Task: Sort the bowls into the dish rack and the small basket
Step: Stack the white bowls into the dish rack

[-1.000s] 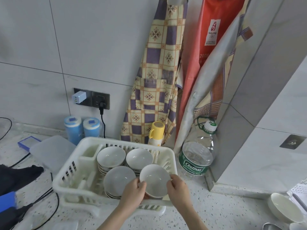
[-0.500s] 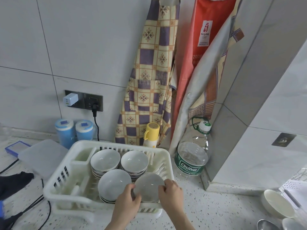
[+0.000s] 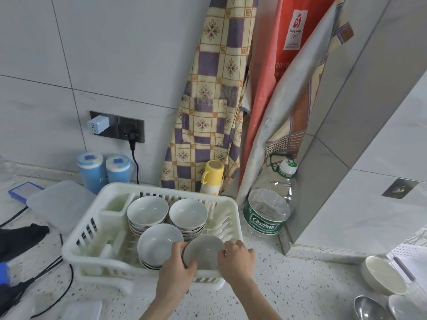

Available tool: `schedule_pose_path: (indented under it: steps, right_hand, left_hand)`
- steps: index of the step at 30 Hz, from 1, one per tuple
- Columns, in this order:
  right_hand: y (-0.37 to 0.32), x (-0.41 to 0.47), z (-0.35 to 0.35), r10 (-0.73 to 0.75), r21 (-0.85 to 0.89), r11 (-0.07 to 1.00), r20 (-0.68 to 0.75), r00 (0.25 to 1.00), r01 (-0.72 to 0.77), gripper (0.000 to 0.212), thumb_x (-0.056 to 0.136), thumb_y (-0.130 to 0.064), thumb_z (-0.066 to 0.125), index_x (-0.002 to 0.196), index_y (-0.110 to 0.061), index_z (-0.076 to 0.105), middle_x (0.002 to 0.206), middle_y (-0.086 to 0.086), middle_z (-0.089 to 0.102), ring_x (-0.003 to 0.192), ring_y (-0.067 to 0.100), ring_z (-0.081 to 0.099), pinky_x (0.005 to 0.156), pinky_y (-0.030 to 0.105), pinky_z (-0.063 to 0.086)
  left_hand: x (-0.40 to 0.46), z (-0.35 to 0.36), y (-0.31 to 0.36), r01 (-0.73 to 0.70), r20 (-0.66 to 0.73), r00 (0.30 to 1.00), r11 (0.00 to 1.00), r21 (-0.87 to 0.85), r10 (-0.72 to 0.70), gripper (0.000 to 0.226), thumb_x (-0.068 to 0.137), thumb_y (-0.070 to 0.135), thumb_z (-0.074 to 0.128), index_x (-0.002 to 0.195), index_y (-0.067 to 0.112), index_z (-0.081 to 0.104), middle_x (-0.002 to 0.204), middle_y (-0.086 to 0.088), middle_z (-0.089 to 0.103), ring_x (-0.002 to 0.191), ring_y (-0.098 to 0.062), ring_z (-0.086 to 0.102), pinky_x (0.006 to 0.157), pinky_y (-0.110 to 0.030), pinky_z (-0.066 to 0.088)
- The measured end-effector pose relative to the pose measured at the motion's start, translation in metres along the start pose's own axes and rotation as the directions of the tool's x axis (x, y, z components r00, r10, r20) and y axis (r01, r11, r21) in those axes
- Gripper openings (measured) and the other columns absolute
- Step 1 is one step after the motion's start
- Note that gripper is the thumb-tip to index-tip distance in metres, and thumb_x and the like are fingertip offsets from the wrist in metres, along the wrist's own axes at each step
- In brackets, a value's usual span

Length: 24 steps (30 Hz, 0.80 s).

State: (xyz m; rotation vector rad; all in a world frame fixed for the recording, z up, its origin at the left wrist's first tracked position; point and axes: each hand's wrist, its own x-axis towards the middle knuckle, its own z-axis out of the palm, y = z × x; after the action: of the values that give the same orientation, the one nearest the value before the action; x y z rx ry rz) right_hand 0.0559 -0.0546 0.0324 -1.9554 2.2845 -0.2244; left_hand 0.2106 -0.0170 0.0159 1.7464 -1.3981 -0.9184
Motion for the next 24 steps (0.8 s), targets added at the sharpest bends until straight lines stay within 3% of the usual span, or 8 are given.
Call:
schedule_pose_path:
  steps: [2,5,7,11,20,24]
  right_hand:
    - [-0.001,0.001,-0.001,-0.009,-0.027,1.0,0.025,1.0,0.009,0.017,0.091,-0.022,0.035,0.082,-0.024,0.049,0.082,-0.005,0.045,0.073,0.018,0.042,0.076,0.032,0.028]
    - [-0.004,0.004,-0.001,0.0,-0.086,0.996,0.051,0.999,0.004,0.029,0.092,-0.02,0.036,0.099,-0.023,0.063,0.083,-0.004,0.046,0.077,0.018,0.042,0.077,0.034,0.027]
    - [-0.006,0.007,-0.001,0.005,-0.121,0.993,0.073,0.997,0.004,0.03,0.094,-0.021,0.037,0.107,-0.023,0.064,0.082,-0.003,0.048,0.085,0.017,0.048,0.08,0.035,0.028]
    - [-0.009,0.012,0.003,-0.03,-0.21,0.976,0.154,0.988,0.063,0.029,0.093,-0.02,0.04,0.117,-0.021,0.057,0.105,-0.003,0.065,0.107,0.017,0.05,0.083,0.038,0.03]
    - [-0.013,0.021,0.003,-0.067,-0.442,0.873,0.312,0.948,0.207,0.028,0.092,-0.025,0.054,0.119,-0.021,0.06,0.11,-0.001,0.06,0.105,0.021,0.048,0.076,0.038,0.026]
    - [-0.012,0.019,0.006,-0.114,-0.367,0.905,0.274,0.955,0.213,0.027,0.093,-0.023,0.052,0.117,-0.019,0.063,0.098,0.002,0.056,0.096,0.021,0.046,0.074,0.04,0.023]
  left_hand:
    - [-0.002,-0.001,0.001,0.0,-0.006,1.0,1.0,0.024,0.0,0.033,0.089,0.022,0.06,0.115,0.031,0.041,0.056,0.005,0.057,0.033,-0.014,0.055,0.041,-0.024,0.047]
    - [-0.007,0.001,0.005,-0.013,-0.011,1.0,0.997,0.078,0.014,0.035,0.092,0.025,0.056,0.123,0.028,0.04,0.066,0.004,0.063,0.05,-0.021,0.063,0.056,-0.032,0.054]
    - [-0.012,0.002,0.009,-0.031,-0.015,0.999,0.994,0.108,0.033,0.04,0.093,0.029,0.054,0.129,0.026,0.038,0.072,0.004,0.063,0.062,-0.023,0.063,0.064,-0.035,0.052]
    - [-0.019,-0.001,0.019,-0.043,-0.02,0.999,0.983,0.181,0.047,0.051,0.094,0.034,0.053,0.14,0.025,0.034,0.073,0.009,0.06,0.085,-0.023,0.067,0.064,-0.03,0.041]
    - [-0.02,0.008,0.027,-0.041,-0.025,0.999,0.966,0.255,0.049,0.051,0.091,0.022,0.06,0.138,0.018,0.04,0.093,-0.01,0.071,0.09,-0.033,0.067,0.066,-0.037,0.046]
    - [-0.02,0.009,0.026,0.014,-0.035,0.999,0.964,0.264,-0.005,0.045,0.089,0.02,0.063,0.131,0.013,0.046,0.095,-0.015,0.072,0.089,-0.036,0.067,0.068,-0.039,0.048]
